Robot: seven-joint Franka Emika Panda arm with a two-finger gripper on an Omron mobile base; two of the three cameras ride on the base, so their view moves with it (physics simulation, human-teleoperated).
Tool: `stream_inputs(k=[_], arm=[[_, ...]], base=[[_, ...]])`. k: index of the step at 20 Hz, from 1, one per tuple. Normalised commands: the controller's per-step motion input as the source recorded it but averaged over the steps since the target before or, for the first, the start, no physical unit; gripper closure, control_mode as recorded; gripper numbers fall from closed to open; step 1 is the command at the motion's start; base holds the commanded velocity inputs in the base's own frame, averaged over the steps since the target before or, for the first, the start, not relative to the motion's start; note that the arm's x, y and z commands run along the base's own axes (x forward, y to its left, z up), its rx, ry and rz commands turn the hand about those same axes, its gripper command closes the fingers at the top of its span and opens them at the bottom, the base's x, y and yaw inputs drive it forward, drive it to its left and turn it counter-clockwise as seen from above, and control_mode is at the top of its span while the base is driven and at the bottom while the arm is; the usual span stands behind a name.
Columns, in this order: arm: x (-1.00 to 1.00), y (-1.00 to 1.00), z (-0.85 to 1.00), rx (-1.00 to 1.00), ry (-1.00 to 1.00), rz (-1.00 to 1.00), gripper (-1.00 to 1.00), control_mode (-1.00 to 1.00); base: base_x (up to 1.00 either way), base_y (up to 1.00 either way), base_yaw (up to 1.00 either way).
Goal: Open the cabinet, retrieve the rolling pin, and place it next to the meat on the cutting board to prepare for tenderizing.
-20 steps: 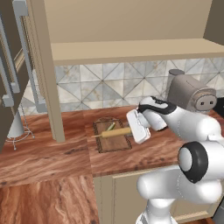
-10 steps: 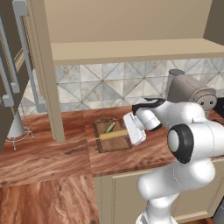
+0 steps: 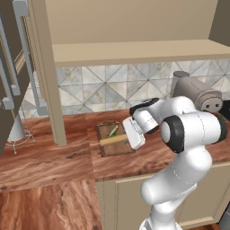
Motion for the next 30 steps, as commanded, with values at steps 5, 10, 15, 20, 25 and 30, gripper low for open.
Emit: stream_inputs(k=[5, 10, 15, 20, 25, 30], arm=[[0.17, 0.09, -0.27, -0.01, 0.02, 0.01, 1.0, -1.0], [0.13, 0.1, -0.17, 0.0, 0.07, 0.0, -1.0, -1.0], [0.01, 0.02, -0.02, 0.0, 0.04, 0.03, -1.0, -1.0], [-0.1, -0.01, 0.12, 0.0, 0.0, 0.02, -1.0, -1.0], [-0.17, -0.07, 0.33, 0.0, 0.0, 0.03, -1.0, -1.0], [-0.15, -0.09, 0.37, 0.0, 0.0, 0.03, -1.0, -1.0]], base=[[0.0, 0.0, 0.0], [0.0, 0.0, 0.0], [0.0, 0.0, 0.0], [0.0, 0.0, 0.0], [0.0, 0.0, 0.0], [0.0, 0.0, 0.0]])
